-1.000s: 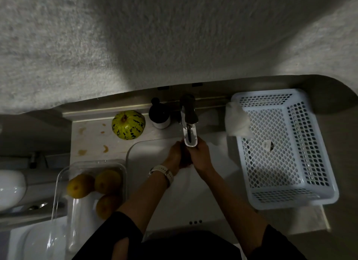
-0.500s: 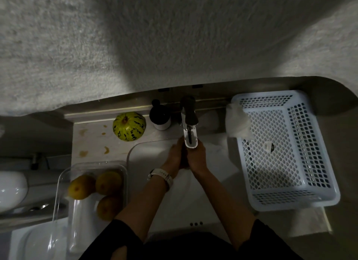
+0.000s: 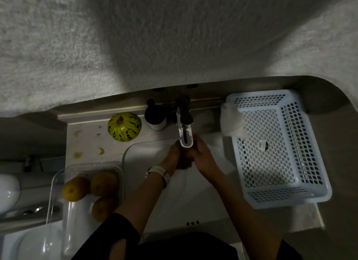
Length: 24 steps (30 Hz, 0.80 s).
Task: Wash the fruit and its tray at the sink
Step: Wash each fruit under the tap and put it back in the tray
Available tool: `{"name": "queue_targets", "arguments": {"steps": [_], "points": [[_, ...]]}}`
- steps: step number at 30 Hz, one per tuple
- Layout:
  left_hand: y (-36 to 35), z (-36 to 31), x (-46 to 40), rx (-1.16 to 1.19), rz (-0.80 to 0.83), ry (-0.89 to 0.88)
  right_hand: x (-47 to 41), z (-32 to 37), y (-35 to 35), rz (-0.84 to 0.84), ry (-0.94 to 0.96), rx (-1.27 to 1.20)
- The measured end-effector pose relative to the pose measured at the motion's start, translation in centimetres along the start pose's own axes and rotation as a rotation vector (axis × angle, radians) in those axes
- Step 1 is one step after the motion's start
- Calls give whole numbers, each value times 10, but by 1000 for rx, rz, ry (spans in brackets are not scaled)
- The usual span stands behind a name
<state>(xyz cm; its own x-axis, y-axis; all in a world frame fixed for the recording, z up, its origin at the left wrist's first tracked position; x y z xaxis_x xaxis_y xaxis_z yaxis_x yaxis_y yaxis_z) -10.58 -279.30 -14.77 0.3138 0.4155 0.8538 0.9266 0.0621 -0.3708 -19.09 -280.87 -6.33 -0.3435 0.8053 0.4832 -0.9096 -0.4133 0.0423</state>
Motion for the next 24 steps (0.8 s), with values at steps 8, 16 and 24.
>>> {"name": "queue_targets", "arguments": {"steps": [8,16,24], "points": [[1,0,13,-158,128,-34,26,81,2,-214,524,666],[3,10,26,-87,181,-92,33,61,-5,-219,493,898],[-2,21,41,220,292,-19,16,36,78,-479,189,1060]]}}
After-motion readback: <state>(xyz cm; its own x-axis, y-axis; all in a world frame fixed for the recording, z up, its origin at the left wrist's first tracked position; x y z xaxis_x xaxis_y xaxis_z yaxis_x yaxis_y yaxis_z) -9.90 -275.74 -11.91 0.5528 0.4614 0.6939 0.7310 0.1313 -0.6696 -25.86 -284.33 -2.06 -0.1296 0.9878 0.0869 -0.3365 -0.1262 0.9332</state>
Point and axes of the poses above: each hand's wrist, its own x-axis away from the middle knuckle, its own y-axis out of the back of the hand, z = x × y, the point moved 7 cm from there along -x, towards the middle knuckle, and after that the axes turned 15 degrees about z, right-handed, at the moved point
